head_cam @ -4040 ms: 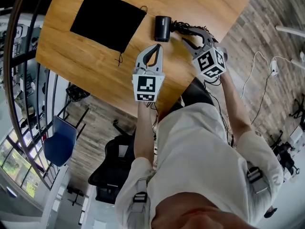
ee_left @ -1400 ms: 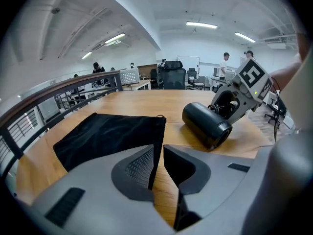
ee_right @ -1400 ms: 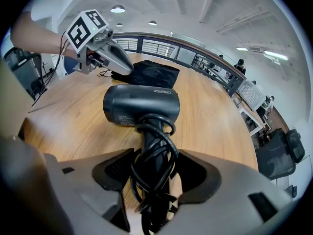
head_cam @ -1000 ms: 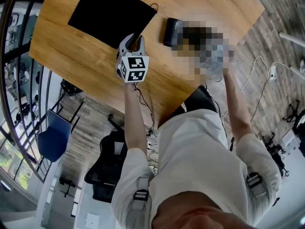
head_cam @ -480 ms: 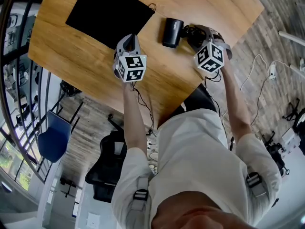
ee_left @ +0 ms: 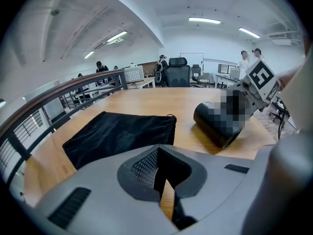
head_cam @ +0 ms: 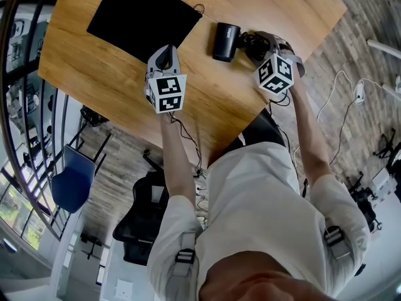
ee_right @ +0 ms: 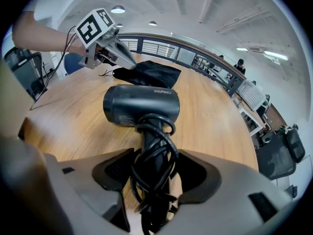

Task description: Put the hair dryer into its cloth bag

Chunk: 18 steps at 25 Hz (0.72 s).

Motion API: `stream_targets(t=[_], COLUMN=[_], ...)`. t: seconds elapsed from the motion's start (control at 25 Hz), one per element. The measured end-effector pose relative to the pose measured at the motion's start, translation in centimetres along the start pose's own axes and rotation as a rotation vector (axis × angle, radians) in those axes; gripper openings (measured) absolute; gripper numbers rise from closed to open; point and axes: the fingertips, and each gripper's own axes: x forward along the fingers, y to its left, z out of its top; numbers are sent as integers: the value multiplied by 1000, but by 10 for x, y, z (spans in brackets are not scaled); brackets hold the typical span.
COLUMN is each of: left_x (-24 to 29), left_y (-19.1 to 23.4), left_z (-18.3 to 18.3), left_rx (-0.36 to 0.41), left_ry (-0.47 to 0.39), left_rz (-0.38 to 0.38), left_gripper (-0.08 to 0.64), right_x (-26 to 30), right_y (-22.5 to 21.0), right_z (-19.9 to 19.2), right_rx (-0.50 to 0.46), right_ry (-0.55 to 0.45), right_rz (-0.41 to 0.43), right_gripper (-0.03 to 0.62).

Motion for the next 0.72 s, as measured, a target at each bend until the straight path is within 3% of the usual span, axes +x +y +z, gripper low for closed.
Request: stream_targets(t=[0.4,0.72], left_x=[-13,-19], left_y=[-1,-5], left_z=[12,16], left_rx=[-73,-81], left_ry=[-39,-49], left_rz=[-7,-9], left_gripper=[17,17], right_x=[-3,-12], right_y=[6,14], right_z=[-2,-7], right_rx=[34,113], right_ry=[17,-2], right_rz=[-2,16], right_gripper=[262,256])
